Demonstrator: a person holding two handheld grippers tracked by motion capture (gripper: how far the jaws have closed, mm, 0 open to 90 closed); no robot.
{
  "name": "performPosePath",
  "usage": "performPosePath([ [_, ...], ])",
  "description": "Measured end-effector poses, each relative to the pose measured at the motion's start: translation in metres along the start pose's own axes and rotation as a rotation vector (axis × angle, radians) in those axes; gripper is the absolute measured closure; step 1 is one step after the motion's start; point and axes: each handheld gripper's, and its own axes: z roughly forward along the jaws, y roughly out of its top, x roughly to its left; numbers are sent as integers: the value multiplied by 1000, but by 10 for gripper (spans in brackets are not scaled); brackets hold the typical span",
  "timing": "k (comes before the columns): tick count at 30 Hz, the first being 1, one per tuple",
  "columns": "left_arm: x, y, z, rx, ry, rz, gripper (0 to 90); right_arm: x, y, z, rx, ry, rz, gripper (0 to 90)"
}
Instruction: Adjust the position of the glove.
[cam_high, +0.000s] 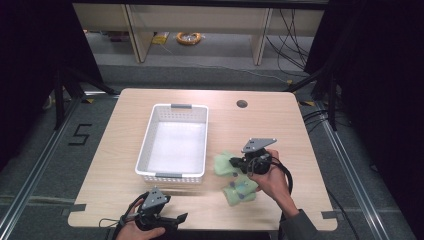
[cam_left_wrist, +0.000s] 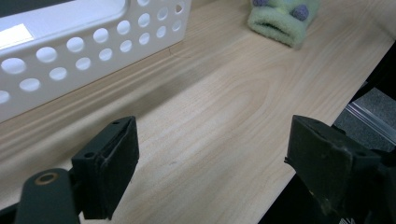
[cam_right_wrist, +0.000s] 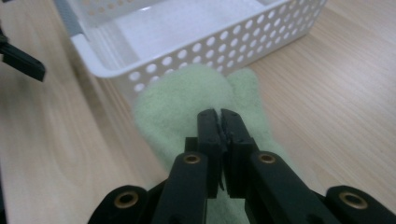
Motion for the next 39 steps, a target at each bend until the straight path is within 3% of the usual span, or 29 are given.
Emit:
performPosePath([
  [3, 0, -1, 0, -4, 0, -22, 163, 13, 0, -13, -29, 2, -20, 880],
  [4, 2, 0, -2, 12, 5, 8, 163, 15, 0, -14, -37, 3, -26, 880],
  [6, 1, 0, -2, 9, 11, 4, 163, 24, -1, -18, -34, 24, -8, 880],
  [9, 0, 0, -1, -3, -4, -13, 163, 34, -5, -19, -32, 37, -24, 880],
  [10, -1, 0, -1, 2, -7, -25, 163, 37, -6, -17, -29, 43, -33, 880],
  [11, 0, 0, -1, 15, -5, -7, 163, 40, -8, -16, -21, 44, -35, 880],
  [12, -1, 0, 0, -8, 1, -10, 163, 44, -9, -14, -11, 49, -33, 880],
  [18, 1, 0, -1, 3, 4, -4, 163, 60, -15, -3, 27, 58, -31, 880],
  [20, -1, 0, -1, 4, -8, -27, 162, 66, -17, 1, 43, 60, -27, 880],
  [21, 0, 1, -1, 13, -5, 0, 163, 69, -18, 3, 34, 63, -18, 880],
  [23, -1, 0, 0, -8, 0, -11, 163, 74, -20, 6, 46, 70, -19, 880],
  [25, -1, 0, -1, -8, 1, -24, 163, 77, -23, 8, 38, 74, -16, 880],
  [26, 0, 0, -1, -3, 3, -6, 163, 78, -23, 8, 52, 80, -18, 880],
  [29, 1, 0, -2, -1, 4, -5, 163, 85, -29, 14, 61, 86, -12, 879],
  [34, 1, 1, -2, 8, 1, 4, 163, 93, -41, 25, 117, 120, -13, 878],
  [39, 1, 0, -2, 2, 3, 2, 162, 98, -51, 31, 140, 120, 4, 869],
])
